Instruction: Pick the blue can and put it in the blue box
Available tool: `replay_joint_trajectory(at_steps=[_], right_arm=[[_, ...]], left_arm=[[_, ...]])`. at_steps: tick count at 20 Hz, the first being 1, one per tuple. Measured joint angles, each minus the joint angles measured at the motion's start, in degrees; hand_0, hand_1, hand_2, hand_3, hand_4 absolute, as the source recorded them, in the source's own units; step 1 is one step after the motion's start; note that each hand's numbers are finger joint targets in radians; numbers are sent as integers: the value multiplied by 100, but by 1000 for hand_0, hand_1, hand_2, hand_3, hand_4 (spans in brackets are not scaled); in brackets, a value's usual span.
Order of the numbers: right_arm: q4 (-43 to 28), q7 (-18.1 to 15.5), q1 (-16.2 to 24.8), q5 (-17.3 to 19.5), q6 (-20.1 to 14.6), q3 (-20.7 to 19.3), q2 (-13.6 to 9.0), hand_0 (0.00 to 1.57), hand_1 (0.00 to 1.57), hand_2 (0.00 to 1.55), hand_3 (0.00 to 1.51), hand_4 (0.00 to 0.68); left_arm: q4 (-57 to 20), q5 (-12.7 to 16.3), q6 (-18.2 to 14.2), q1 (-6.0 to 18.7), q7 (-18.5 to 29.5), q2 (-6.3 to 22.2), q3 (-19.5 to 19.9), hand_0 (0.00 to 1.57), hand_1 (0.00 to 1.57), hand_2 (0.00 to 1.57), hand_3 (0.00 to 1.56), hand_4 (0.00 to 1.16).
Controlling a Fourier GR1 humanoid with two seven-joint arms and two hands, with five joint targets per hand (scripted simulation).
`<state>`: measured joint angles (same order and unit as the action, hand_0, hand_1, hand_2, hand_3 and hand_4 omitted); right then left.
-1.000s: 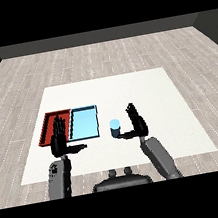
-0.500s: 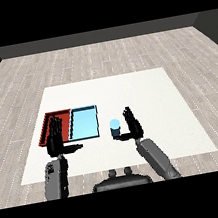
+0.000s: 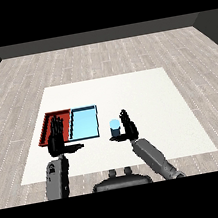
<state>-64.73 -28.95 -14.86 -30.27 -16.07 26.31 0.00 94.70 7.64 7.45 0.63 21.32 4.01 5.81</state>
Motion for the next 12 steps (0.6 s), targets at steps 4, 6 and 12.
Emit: replay_joint_trajectory(at_steps=[4,6,12], right_arm=[[349,-12,-363,-246,26,19,0,0,0,0,0,0],[488,-72,-475,-366,6,60,0,0,0,0,0,0],[896,-303,-718,-792,-64,352,0,0,0,0,0,0]], left_arm=[[109,-45,-101,-2,-94,-82,-79,0,0,0,0,0],[-62,-18,-62,92,-10,-45,-16,0,0,0,0,0],[-17,-14,-26,-15,45,-33,-7,0,0,0,0,0]])
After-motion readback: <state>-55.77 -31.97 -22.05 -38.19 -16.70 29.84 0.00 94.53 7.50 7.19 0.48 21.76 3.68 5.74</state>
